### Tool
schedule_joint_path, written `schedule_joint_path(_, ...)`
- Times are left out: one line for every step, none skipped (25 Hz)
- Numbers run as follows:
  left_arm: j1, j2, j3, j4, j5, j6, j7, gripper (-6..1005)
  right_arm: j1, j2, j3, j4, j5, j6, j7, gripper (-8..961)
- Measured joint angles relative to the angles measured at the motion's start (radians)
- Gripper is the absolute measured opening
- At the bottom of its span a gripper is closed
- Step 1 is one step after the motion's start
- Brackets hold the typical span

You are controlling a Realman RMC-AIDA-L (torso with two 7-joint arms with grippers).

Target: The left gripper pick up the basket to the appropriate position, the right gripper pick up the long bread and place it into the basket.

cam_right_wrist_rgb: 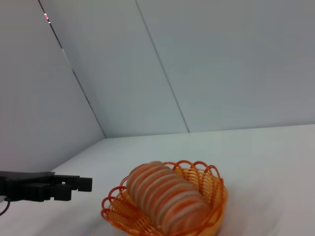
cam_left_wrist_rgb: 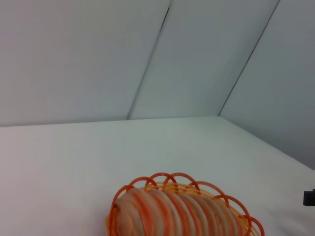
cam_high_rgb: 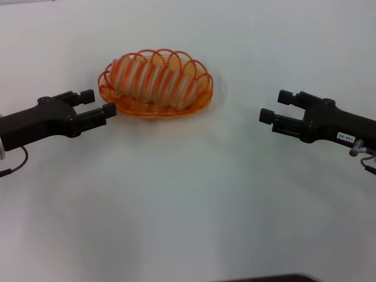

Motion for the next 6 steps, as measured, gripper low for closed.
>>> schedule_joint_path(0.0, 0.0, 0.0, 0.0, 0.0, 0.0, 0.0, 723, 0.0, 0.0, -0.001, 0.0, 0.0, -0.001, 0.0, 851)
schedule_joint_path(0.001, 0.001, -0.001, 0.001, 0.0, 0.004, 0.0, 723, 0.0, 0.0, -0.001, 0.0, 0.0, -0.002, 0.0, 851)
schedule_joint_path(0.002, 0.002, -0.002, 0.002, 0.0, 0.007, 0.0, 723, 0.0, 0.0, -0.002, 0.0, 0.0, -0.003, 0.0, 851)
schedule_joint_path(0.004, 0.004, -0.003, 0.003, 0.0, 0.009, 0.0, 723, 0.0, 0.0, -0.002, -0.001, 0.0, -0.003, 0.0, 851)
schedule_joint_path(0.006, 0.005, -0.003, 0.006, 0.001, 0.011, 0.002, 723, 0.0, 0.0, -0.002, -0.001, 0.0, -0.002, 0.0, 851)
schedule_joint_path(0.01, 0.006, -0.002, 0.008, 0.003, 0.012, 0.006, 723, 0.0, -0.001, -0.002, -0.002, 0.0, -0.002, -0.001, 851)
